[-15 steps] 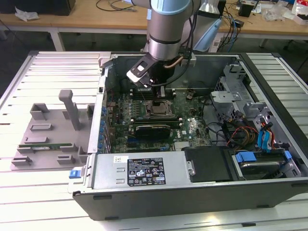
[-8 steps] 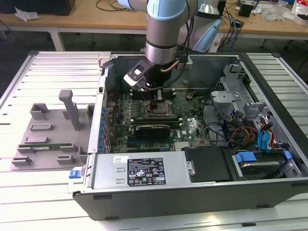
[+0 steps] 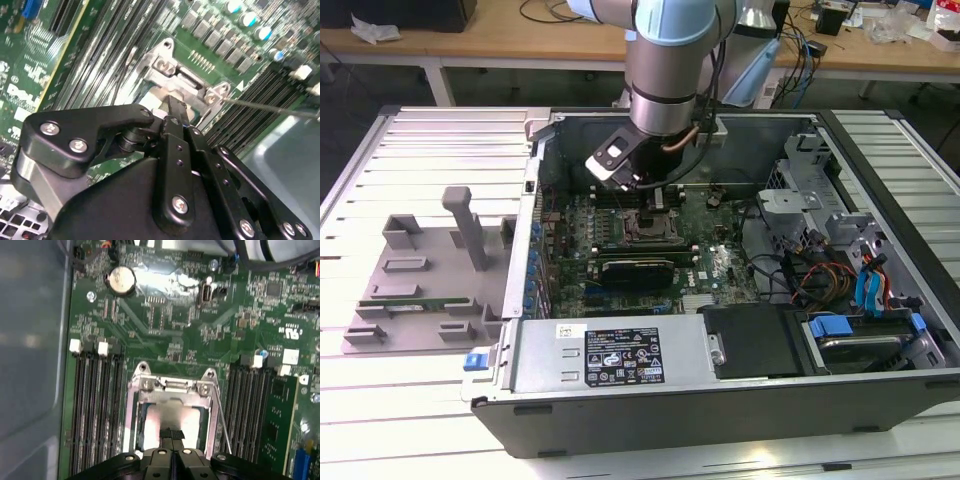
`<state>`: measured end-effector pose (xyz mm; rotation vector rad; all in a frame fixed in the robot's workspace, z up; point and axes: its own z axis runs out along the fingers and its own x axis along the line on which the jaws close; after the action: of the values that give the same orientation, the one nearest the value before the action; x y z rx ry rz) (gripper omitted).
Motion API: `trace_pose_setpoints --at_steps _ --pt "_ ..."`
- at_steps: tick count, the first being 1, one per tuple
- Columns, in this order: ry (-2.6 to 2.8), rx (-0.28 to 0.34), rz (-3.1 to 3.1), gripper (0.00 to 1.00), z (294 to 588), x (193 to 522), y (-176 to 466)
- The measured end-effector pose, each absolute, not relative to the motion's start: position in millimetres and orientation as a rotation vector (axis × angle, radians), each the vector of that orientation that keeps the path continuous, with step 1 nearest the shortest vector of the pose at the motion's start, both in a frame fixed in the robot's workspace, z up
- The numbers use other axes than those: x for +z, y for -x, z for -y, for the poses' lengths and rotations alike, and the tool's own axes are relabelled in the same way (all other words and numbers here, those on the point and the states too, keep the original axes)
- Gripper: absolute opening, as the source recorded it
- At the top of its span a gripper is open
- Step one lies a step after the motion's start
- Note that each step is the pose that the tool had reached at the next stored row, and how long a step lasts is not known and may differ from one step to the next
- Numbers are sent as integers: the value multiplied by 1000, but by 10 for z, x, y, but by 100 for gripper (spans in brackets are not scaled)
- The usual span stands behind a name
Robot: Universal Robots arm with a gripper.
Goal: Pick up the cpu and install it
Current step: 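Close the cpu cover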
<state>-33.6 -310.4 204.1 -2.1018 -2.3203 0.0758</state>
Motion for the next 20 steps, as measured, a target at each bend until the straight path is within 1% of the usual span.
trace_pose_setpoints --at_steps 12,20 --pt "2102 76 2320 11 3103 2176 292" --pt "2102 76 2320 11 3103 2209 292"
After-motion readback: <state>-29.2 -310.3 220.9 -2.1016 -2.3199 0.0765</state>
